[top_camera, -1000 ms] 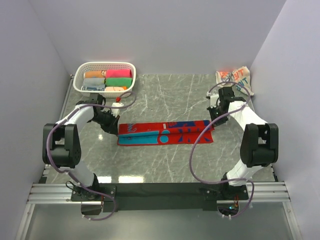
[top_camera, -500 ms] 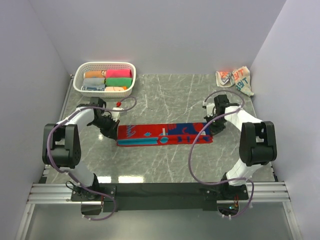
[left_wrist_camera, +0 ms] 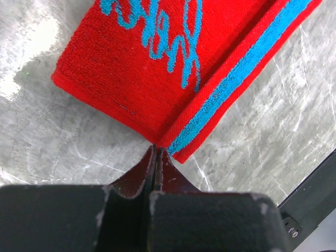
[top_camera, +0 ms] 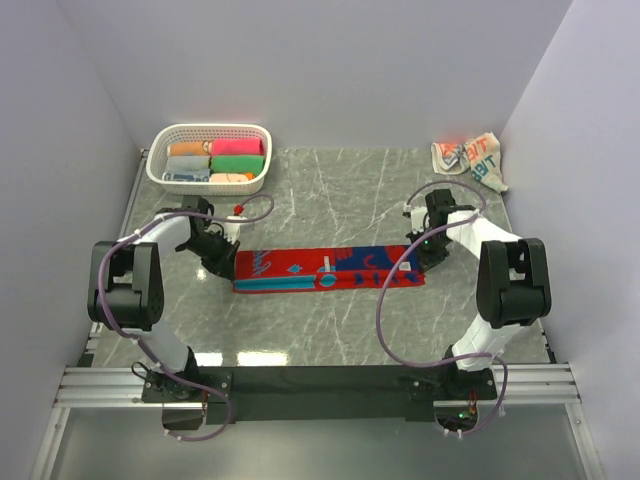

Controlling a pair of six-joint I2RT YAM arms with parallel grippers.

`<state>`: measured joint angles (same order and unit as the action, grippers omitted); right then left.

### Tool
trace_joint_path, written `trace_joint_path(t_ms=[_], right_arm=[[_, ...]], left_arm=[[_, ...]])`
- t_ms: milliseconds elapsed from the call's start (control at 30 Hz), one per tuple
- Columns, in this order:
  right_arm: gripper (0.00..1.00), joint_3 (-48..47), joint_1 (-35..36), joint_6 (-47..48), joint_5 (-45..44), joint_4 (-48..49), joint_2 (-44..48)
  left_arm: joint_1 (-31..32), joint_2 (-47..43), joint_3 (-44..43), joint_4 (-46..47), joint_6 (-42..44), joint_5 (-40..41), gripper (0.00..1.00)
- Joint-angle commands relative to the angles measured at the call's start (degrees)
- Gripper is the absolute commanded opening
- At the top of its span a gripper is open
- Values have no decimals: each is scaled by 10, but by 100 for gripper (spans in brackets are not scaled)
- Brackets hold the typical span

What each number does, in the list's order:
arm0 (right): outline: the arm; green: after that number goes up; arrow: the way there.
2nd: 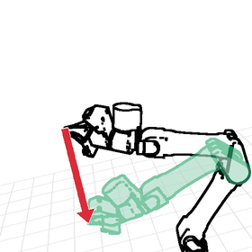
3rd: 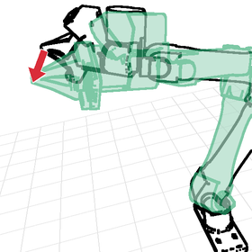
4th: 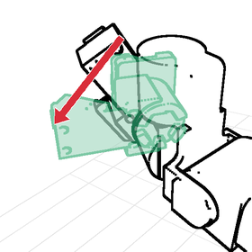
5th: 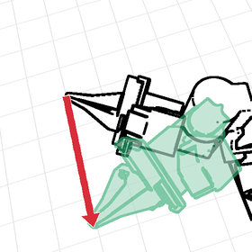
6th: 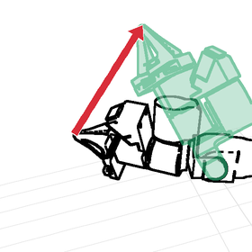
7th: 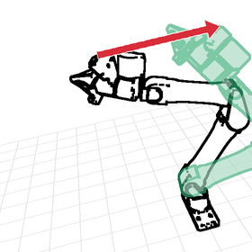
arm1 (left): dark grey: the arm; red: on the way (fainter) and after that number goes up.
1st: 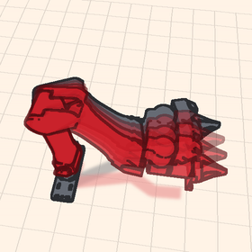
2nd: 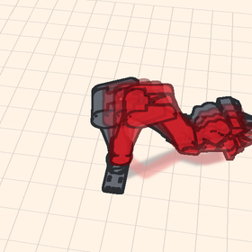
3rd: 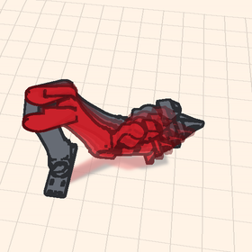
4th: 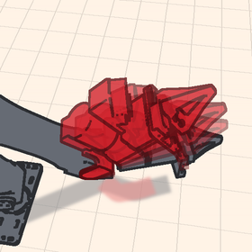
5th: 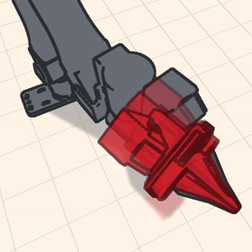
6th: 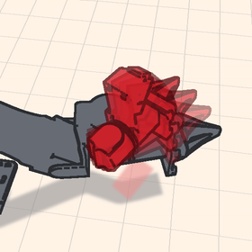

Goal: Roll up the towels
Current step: Fold the towel

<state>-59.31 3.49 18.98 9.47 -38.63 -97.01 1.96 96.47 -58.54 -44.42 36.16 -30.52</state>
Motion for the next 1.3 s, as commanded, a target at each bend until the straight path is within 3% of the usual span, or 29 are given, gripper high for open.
trace_joint_path(t_ms=[0,67,133,167,267,333,467,600,733,1033,1267], right_arm=[[5,-26,0,10,-9,-16,9],[10,-32,1,16,-5,-27,18],[29,-37,1,18,3,-43,35],[44,-42,1,23,7,-57,43],[56,-57,0,29,23,-81,74],[56,-67,0,29,33,-87,91],[49,-108,6,0,63,-94,77],[33,-121,36,-24,72,-81,35],[32,-107,59,-42,61,-55,-9],[30,-58,56,-33,-20,-29,-58],[29,-77,57,-25,-5,-69,-80]], left_arm=[[-1,-18,-12,-21,24,-5,1],[-1,-30,-10,-40,56,-16,6],[-1,-41,-10,-74,86,-23,17],[-1,-44,-10,-87,97,-30,21],[-1,-56,-19,-128,116,-33,39],[-1,-69,-30,-137,114,-33,46],[0,-105,-42,-90,75,-51,50],[29,-98,-58,-10,-13,-46,43],[66,-60,-41,31,-61,-5,30],[72,4,19,83,-101,98,26],[71,55,-15,94,-109,156,20]])
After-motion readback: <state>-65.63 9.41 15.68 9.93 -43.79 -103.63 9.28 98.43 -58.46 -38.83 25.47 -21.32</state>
